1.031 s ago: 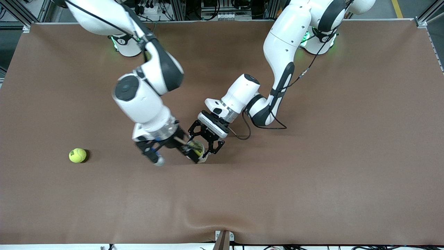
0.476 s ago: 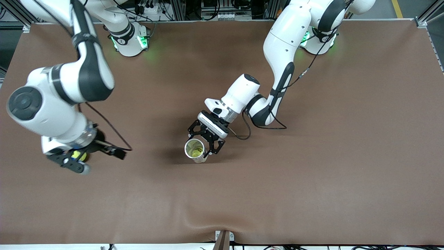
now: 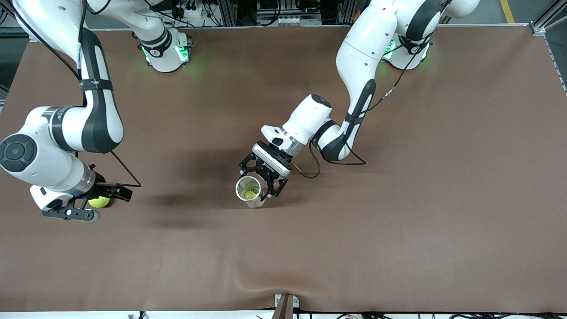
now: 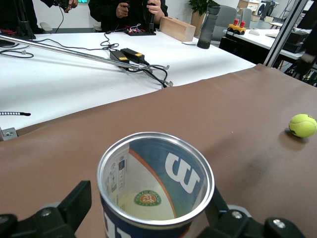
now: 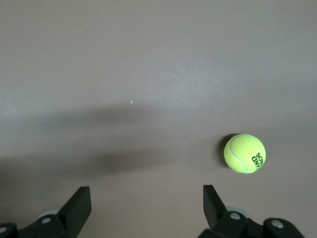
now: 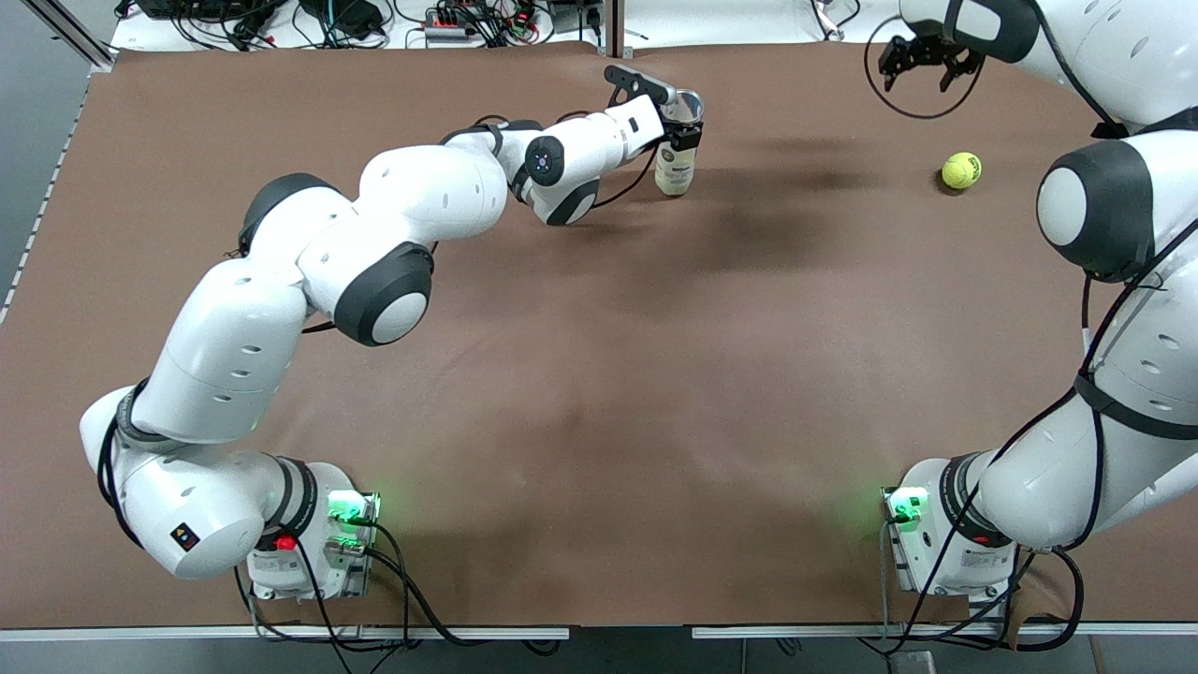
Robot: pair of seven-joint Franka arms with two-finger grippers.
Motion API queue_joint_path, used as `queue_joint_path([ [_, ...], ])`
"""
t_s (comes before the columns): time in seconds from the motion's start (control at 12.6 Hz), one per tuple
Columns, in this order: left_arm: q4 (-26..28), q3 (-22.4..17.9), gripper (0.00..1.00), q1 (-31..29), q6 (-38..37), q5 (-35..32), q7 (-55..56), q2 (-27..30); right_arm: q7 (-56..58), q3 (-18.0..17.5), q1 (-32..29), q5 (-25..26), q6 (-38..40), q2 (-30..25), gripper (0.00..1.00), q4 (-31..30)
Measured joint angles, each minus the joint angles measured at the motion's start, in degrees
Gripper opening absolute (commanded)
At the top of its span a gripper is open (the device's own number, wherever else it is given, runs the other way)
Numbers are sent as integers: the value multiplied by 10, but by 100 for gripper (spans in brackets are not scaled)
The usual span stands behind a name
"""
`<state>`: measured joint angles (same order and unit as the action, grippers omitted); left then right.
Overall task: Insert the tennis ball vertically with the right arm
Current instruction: 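Move the right gripper to the second yellow ball and grasp it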
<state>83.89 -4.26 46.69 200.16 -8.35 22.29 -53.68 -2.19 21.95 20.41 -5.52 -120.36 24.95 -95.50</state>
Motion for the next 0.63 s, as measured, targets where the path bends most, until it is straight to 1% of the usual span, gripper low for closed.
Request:
queue_joint_path([
  [0.24, 0, 0, 100, 1, 0, 0, 0, 0, 63, 19, 0, 2, -53, 0, 100, -46],
  [0.48, 0, 0, 100, 1, 0, 0, 0, 0, 153, 56, -8, 2, -154, 0, 100, -120],
  [0.63, 0, 0, 100, 1, 0, 0, 0, 0, 173, 62, -16, 2, -175, -1, 100, -144],
])
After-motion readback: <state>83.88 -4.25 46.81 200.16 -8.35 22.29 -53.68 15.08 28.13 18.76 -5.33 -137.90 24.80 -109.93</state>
